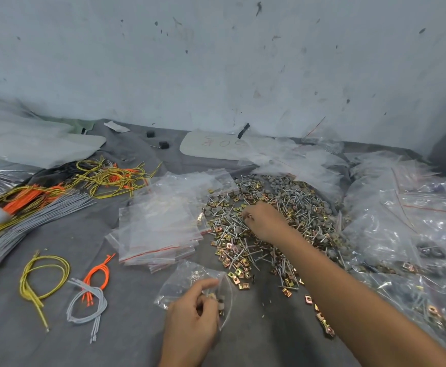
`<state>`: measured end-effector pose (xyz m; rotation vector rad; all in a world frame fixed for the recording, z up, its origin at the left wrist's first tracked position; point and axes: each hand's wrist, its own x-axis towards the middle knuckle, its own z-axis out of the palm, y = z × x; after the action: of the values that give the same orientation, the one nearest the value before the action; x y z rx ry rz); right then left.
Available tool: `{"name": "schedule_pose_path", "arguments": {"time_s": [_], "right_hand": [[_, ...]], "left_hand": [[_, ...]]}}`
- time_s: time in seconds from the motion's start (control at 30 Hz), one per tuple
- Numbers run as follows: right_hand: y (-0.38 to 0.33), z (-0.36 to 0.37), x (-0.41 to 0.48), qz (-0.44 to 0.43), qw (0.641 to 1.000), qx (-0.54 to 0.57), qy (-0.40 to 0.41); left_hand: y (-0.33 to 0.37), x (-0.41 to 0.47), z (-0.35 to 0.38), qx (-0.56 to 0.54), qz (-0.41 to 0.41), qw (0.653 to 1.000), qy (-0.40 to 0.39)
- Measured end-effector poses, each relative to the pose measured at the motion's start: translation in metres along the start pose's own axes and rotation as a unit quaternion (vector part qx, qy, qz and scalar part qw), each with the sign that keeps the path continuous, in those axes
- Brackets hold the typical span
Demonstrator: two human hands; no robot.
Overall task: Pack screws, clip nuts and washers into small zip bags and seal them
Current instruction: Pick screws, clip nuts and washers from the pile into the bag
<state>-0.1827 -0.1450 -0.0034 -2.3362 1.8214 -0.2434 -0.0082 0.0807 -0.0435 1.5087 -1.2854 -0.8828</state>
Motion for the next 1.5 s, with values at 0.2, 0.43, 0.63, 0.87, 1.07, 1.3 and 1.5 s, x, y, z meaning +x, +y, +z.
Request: {"name": "schedule_pose_path", "arguments": {"time_s": [0.2, 0.43, 0.63, 0.87, 1.07, 1.3, 1.5], "right_hand": [[-0.004, -0.016, -0.038, 0.01, 0.993, 0.107, 0.059], [-0.041, -0.014, -0.178, -0.084, 0.949, 0.294, 0.081], [-0.062, 0.015, -0.188, -0.129, 0.981, 0.134, 0.058], [-0.051, -0.005, -0.165, -0.113, 0.974, 0.188, 0.06], [0.005, -0.035, -0.068, 0.056, 0.987, 0.108, 0.101], [0.037, -0.024, 0.001, 0.11, 0.992, 0.0, 0.055], [0.041, -0.023, 0.006, 0.093, 0.993, -0.068, -0.024]], "left_hand": [[-0.003, 0.001, 0.002, -0.002, -0.005, 1.0, 0.007], [-0.009, 0.001, 0.005, -0.006, 0.005, 1.0, 0.026], [-0.01, 0.001, 0.002, 0.011, 0.021, 0.999, 0.038], [-0.011, 0.002, 0.003, 0.019, 0.022, 0.999, 0.043], [-0.007, 0.001, 0.005, 0.019, 0.018, 0.999, 0.034], [-0.007, 0.003, 0.003, 0.019, 0.019, 0.999, 0.03], [-0.011, 0.003, 0.004, 0.027, 0.016, 0.999, 0.028]]}}
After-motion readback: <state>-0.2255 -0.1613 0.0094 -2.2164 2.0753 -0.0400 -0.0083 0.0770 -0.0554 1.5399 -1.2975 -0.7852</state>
